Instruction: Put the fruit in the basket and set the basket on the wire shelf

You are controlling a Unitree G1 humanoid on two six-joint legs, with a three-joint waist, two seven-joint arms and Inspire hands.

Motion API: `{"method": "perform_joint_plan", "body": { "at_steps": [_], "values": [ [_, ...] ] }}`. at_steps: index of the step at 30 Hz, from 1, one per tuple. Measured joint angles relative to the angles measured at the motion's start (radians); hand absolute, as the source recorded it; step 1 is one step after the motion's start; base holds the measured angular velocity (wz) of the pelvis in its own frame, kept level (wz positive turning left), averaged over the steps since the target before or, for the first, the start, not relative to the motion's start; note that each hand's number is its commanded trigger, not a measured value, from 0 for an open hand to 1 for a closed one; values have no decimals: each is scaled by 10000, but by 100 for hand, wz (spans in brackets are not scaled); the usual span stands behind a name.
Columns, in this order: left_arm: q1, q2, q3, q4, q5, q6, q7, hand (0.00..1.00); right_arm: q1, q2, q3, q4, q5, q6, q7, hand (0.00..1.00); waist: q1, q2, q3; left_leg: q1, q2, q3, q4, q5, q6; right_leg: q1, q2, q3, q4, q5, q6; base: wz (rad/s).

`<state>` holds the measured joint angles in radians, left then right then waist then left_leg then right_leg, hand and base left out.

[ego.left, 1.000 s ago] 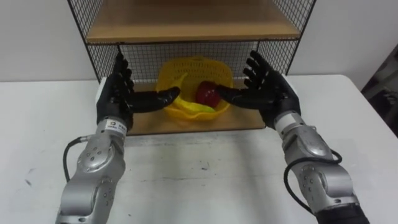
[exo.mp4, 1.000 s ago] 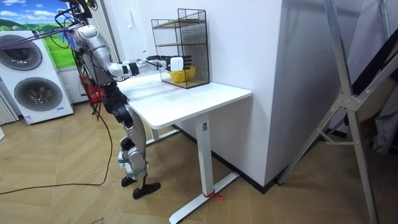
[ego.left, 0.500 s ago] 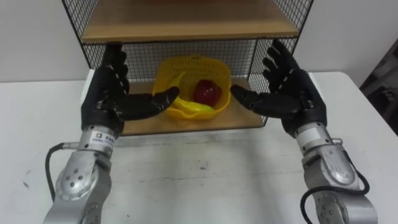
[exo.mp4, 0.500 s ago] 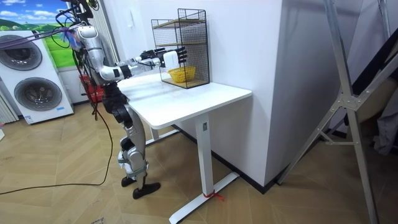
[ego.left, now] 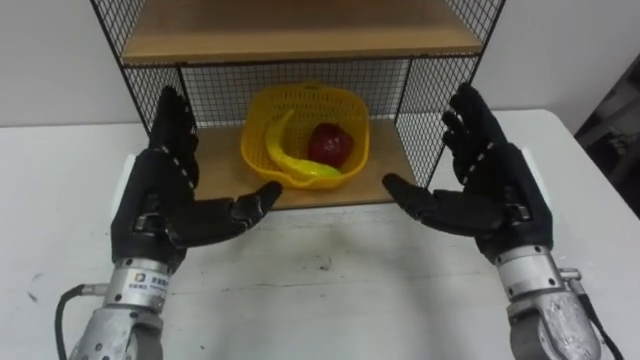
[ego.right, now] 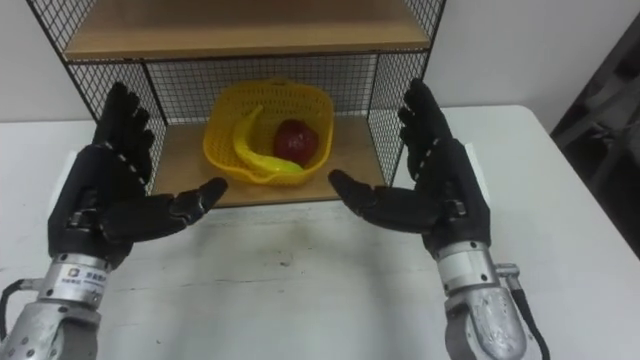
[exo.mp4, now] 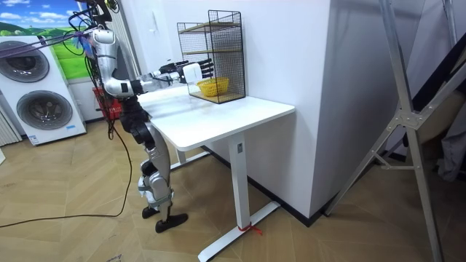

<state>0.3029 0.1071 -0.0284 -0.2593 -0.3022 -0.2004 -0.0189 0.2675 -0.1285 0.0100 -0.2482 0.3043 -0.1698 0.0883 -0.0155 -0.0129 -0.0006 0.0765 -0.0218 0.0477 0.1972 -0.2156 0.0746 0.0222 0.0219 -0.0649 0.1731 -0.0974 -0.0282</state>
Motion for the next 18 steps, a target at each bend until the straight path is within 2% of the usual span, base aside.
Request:
{"method": "perform_joint_plan", "body": {
  "at_steps": [3, 7, 9, 13, 16, 18],
  "values": [
    [16, -3, 285, -474, 13, -227, 169, 0, 2, -1, -214, -376, -14, -336, 28, 0, 29, -3, 1, -23, 0, 12, -3, 0, 0, -33, 0, -33, 2, 0, 0, 0],
    [88, -14, 299, -668, 14, -238, 334, 0, 16, 3, -563, -574, -55, -739, -189, 0, 69, -4, 10, -79, -3, 24, 13, -1, -1, -59, 22, -43, -23, 1, 1, 0],
    [88, -13, 295, -732, 23, -238, 515, 0, 80, 3, -759, -575, -256, -1039, -665, 0, 111, 6, 11, -141, -4, 28, 11, -1, -1, -139, 70, -37, -10, 5, 2, -2],
    [84, -15, 298, -756, 471, -241, 1155, 0, 157, 3, -1098, -589, -833, -1298, -1726, 0, 193, 59, 31, -184, 12, 40, 12, -1, -2, -214, 92, -20, -5, 25, -21, -4],
    [86, -19, 302, -756, 828, -241, 1814, 0, 282, 2, -1375, -802, -1309, -1550, -2698, 0, 216, 128, 25, -197, 32, 43, 11, -8, -16, -227, 132, 50, -3, 39, -39, -3],
    [132, -24, 445, -756, 1476, -241, 2447, 0, 298, -2, -1843, -1044, -1579, -1788, -3374, 0, 235, 155, 25, -190, 49, 61, -2, -1, -42, -255, 160, 97, 17, 48, -54, -6]
  ]
}}
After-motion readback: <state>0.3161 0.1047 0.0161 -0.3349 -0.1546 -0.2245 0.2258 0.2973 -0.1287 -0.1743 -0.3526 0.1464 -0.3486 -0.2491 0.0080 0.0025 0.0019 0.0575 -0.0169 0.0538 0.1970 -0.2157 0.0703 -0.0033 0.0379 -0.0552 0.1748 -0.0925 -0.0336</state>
